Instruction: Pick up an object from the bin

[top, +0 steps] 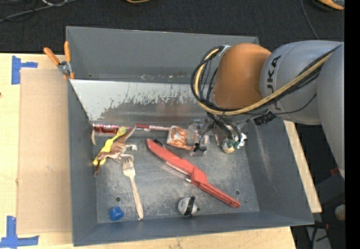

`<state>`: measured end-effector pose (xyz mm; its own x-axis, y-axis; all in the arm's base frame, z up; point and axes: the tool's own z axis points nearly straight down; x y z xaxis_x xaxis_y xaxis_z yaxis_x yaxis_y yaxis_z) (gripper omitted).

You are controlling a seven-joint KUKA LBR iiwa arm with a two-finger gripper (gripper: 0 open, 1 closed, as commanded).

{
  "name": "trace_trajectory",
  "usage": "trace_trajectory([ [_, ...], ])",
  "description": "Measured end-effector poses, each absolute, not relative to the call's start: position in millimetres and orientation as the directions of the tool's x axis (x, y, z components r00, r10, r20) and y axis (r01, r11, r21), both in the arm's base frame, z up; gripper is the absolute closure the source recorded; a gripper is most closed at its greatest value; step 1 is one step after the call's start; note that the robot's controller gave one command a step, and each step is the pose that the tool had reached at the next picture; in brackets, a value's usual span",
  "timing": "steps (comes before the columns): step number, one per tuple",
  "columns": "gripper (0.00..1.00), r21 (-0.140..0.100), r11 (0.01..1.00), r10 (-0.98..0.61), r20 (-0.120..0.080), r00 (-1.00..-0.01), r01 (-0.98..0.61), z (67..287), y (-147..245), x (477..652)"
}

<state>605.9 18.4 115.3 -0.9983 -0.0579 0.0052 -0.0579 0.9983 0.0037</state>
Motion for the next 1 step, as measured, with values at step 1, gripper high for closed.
trace_trajectory([
  [1, 1.0, 0.003, 0.998, -0.059, -0.003, -0.998, -0.059, 143.4, 18.6, 608.1],
])
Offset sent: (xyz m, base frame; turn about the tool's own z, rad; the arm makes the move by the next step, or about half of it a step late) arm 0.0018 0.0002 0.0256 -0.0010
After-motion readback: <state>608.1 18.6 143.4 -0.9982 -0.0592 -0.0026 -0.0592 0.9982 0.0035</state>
